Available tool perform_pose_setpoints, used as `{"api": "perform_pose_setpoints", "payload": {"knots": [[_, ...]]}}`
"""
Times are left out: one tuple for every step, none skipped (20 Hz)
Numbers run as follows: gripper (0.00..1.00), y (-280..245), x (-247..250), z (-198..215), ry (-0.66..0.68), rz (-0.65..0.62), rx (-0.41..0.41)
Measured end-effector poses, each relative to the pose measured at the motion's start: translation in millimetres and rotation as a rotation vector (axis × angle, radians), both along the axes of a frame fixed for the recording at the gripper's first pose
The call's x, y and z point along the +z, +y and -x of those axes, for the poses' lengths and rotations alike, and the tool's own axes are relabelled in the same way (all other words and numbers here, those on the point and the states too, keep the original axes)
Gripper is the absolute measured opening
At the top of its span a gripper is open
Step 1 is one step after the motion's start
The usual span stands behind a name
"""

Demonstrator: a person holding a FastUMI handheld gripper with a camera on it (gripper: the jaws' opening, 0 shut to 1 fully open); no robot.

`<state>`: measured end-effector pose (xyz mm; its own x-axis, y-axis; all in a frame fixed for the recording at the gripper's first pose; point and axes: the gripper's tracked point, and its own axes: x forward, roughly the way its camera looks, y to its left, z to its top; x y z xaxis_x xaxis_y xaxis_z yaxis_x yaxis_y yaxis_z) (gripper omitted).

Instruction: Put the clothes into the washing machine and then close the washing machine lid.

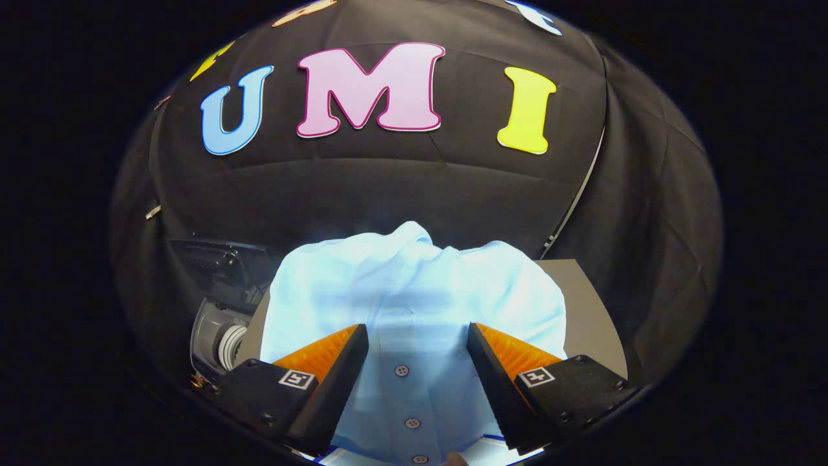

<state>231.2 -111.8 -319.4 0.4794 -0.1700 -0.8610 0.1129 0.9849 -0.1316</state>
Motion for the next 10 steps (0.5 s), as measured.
{"api": "perform_pose_setpoints", "payload": {"knots": [[0.97, 0.3, -1.6, 1.0, 0.010, -0.010, -0.003], [0.97, 1.2, -0.7, -0.1, 0.014, -0.015, 0.005], [0.97, 3.4, -2.1, -0.7, 0.023, -0.018, 0.023], [0.90, 4.1, -2.5, -0.4, 0.025, -0.018, 0.040], [0.87, 8.8, -5.2, -2.2, 0.026, -0.025, 0.056], [0.58, 7.6, -5.0, -4.6, 0.016, -0.014, 0.053], [0.29, 7.5, -6.4, -4.5, 0.021, 0.002, 0.066], [0.28, 6.8, -6.3, -5.8, 0.009, 0.014, 0.060], [0.10, 7.1, -6.6, -5.7, 0.012, 0.023, 0.063], [0.10, 6.7, -6.3, -5.8, 0.008, 0.034, 0.065]]}}
